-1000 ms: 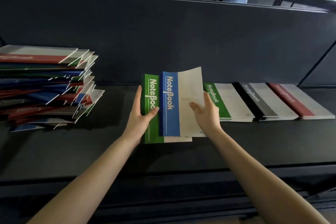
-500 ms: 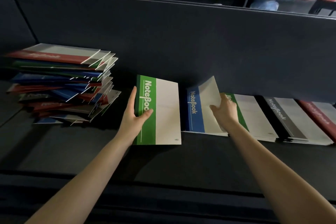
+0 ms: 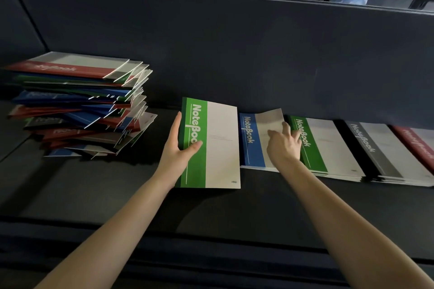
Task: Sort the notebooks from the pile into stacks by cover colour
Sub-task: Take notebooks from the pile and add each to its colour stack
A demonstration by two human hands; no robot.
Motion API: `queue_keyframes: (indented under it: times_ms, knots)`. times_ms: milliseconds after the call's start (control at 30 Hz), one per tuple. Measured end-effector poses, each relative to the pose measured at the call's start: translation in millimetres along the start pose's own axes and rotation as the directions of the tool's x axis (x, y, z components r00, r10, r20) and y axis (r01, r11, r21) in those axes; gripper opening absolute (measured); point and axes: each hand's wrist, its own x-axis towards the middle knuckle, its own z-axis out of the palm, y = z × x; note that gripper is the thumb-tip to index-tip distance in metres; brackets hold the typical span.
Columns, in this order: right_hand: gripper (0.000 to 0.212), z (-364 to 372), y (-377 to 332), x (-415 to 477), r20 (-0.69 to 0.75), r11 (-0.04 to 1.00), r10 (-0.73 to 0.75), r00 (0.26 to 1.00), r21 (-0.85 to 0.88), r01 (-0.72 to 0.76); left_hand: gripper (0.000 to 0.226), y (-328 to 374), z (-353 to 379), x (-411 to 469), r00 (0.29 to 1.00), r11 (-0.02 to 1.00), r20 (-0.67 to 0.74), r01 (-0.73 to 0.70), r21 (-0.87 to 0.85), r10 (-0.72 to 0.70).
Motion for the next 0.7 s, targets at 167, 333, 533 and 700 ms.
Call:
queue_keyframes:
  times_ms: [167, 333, 533, 700]
  knots:
    - [0.044, 5.9, -13.2, -1.1, 0.135, 0.999, 0.031, 0.99, 0.005, -0.032, 0.081, -1.0, 3.5, -3.0, 1.0, 1.0, 0.017, -0.002, -0.012, 0.002]
    - [0.053, 7.5, -21.9, -0.9, 0.154, 0.996, 0.078, 0.985, -0.048, -0.071, 0.082, -2.6, 4.0, -10.6, 0.999, 1.0, 0.029, 0.014, -0.013, -0.014]
    - [0.055, 4.4, -11.3, 0.9, 0.1, 0.999, 0.034, 0.994, -0.039, -0.03, 0.081, -1.7, -2.8, -15.7, 1.0, 1.0, 0.023, 0.014, -0.009, -0.014]
    - [0.058, 9.0, -10.5, -1.9, 0.097, 0.999, 0.022, 0.995, 0.03, -0.025, 0.081, -2.6, -4.9, -17.5, 0.999, 0.999, 0.019, 0.031, -0.024, -0.031]
